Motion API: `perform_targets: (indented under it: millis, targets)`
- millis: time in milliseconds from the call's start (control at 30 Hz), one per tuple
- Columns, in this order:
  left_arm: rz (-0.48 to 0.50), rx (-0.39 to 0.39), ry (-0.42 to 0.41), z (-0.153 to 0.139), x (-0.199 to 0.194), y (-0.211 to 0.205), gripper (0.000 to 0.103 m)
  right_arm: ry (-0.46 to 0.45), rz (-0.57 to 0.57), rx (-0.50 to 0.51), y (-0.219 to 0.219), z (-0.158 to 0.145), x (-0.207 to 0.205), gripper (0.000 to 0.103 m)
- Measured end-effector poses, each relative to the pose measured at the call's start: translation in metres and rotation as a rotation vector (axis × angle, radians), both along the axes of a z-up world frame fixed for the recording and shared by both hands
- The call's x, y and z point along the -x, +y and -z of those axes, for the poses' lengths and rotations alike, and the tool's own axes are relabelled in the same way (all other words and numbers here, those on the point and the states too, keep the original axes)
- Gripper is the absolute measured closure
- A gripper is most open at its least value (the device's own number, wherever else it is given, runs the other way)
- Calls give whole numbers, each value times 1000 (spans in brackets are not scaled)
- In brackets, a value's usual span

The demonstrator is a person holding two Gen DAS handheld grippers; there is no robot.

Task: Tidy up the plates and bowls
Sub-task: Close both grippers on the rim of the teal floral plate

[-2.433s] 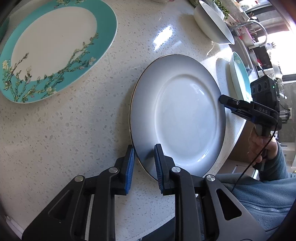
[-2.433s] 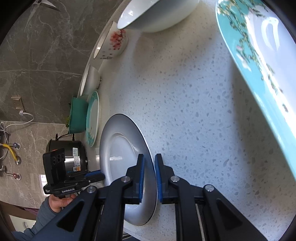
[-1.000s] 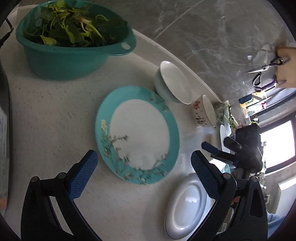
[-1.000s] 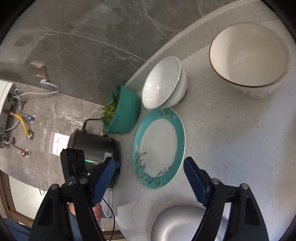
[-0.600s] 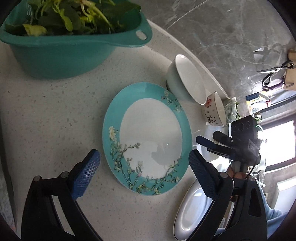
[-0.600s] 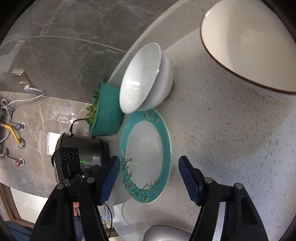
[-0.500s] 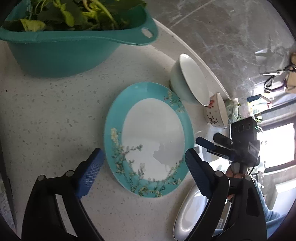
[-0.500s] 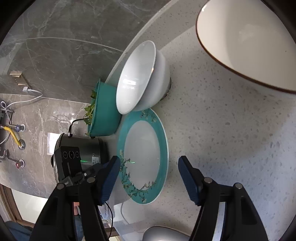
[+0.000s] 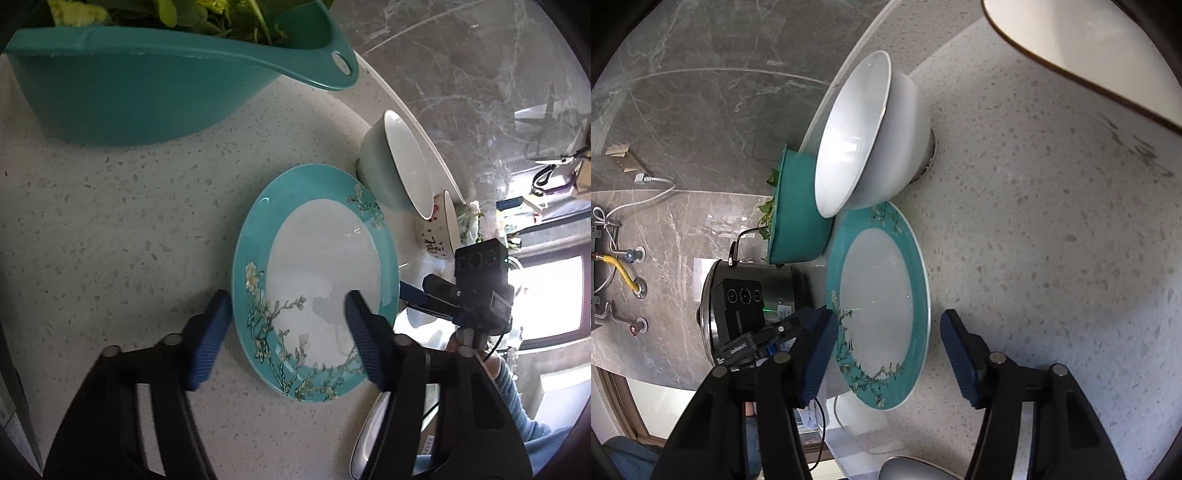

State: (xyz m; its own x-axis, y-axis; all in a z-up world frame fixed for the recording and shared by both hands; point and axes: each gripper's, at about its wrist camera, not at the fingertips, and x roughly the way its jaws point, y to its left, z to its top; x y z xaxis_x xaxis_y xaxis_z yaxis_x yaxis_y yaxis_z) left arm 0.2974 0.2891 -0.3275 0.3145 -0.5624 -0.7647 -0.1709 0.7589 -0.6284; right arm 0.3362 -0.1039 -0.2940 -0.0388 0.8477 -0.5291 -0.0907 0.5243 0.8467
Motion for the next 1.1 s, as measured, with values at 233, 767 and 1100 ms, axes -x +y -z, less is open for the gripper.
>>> perform_targets:
  millis: [233,767,1100]
  targets:
    - [11,11,8,3,7,8,62,-1,-29,17,6,1,2,49]
    - [-21,-38,24,6,16,13,90,29,33,95,1,11,4,93]
    - [-14,-46,31,7,19,7,94,13,39,127,-1,8,7,93]
